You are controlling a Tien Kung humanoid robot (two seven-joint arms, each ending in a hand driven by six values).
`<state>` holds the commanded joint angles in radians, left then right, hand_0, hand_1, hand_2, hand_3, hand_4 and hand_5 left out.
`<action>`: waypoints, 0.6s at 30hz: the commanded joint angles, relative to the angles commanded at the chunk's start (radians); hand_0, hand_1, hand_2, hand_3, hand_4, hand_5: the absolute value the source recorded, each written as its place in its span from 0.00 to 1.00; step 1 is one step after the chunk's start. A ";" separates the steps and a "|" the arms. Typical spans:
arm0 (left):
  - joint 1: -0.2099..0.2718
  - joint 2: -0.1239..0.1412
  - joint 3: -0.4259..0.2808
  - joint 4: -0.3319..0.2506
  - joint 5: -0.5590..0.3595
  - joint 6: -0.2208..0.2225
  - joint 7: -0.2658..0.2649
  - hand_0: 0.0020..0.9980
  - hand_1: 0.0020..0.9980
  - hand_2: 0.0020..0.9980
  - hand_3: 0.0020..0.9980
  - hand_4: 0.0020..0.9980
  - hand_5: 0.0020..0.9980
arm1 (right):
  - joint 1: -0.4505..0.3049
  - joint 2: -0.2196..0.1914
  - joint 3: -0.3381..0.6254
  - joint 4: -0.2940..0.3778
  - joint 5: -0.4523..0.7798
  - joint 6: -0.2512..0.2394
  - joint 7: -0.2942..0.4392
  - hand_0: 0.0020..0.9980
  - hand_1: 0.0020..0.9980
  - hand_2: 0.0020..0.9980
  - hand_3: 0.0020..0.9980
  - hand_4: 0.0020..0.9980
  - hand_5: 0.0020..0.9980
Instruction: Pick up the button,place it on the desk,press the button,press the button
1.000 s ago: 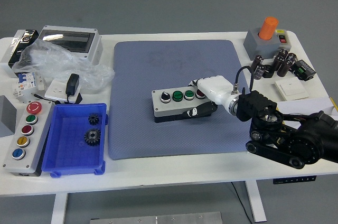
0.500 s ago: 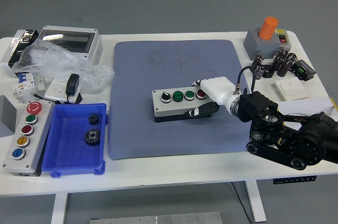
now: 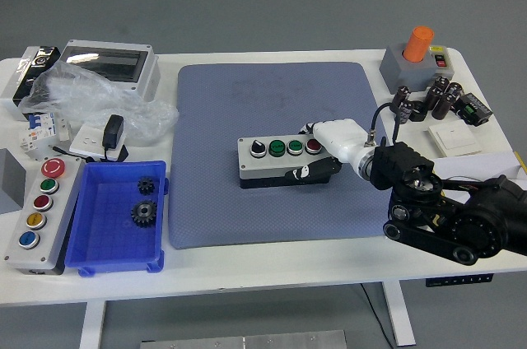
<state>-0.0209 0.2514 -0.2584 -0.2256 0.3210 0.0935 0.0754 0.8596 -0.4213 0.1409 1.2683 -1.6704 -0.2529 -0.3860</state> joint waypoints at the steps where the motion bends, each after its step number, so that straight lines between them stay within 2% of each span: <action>1: 0.000 0.000 0.000 0.000 0.000 0.000 0.000 0.67 0.68 0.61 0.62 0.58 0.40 | 0.000 -0.001 0.003 0.002 -0.004 -0.002 0.004 0.57 0.72 0.79 0.82 1.00 0.78; 10: -0.001 -0.001 -0.001 0.001 0.000 -0.001 -0.001 0.67 0.68 0.61 0.62 0.58 0.40 | 0.000 -0.009 0.029 0.019 -0.017 0.036 0.021 0.57 0.73 0.80 0.83 1.00 0.77; 11: -0.001 -0.001 -0.001 0.001 -0.001 -0.001 -0.001 0.67 0.68 0.60 0.62 0.58 0.40 | -0.001 -0.013 0.035 0.025 -0.018 0.049 0.022 0.62 0.74 0.83 0.86 1.00 0.77; 15: 0.000 -0.002 -0.001 0.001 -0.001 -0.002 -0.002 0.67 0.68 0.60 0.62 0.58 0.40 | -0.007 -0.032 0.061 0.062 -0.014 0.080 0.031 0.62 0.74 0.83 0.86 1.00 0.77; 16: 0.000 -0.002 -0.002 0.001 -0.001 -0.002 -0.002 0.67 0.68 0.60 0.62 0.58 0.40 | -0.011 -0.040 0.073 0.078 -0.014 0.084 0.033 0.69 0.82 0.89 0.93 1.00 0.85; 18: 0.000 -0.002 -0.002 0.001 -0.001 -0.002 -0.002 0.67 0.68 0.60 0.62 0.58 0.40 | -0.022 -0.059 0.103 0.113 -0.018 0.083 0.038 0.69 0.82 0.89 0.93 1.00 0.85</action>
<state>-0.0209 0.2492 -0.2602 -0.2244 0.3199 0.0912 0.0731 0.8375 -0.4800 0.2437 1.3810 -1.6882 -0.1700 -0.3483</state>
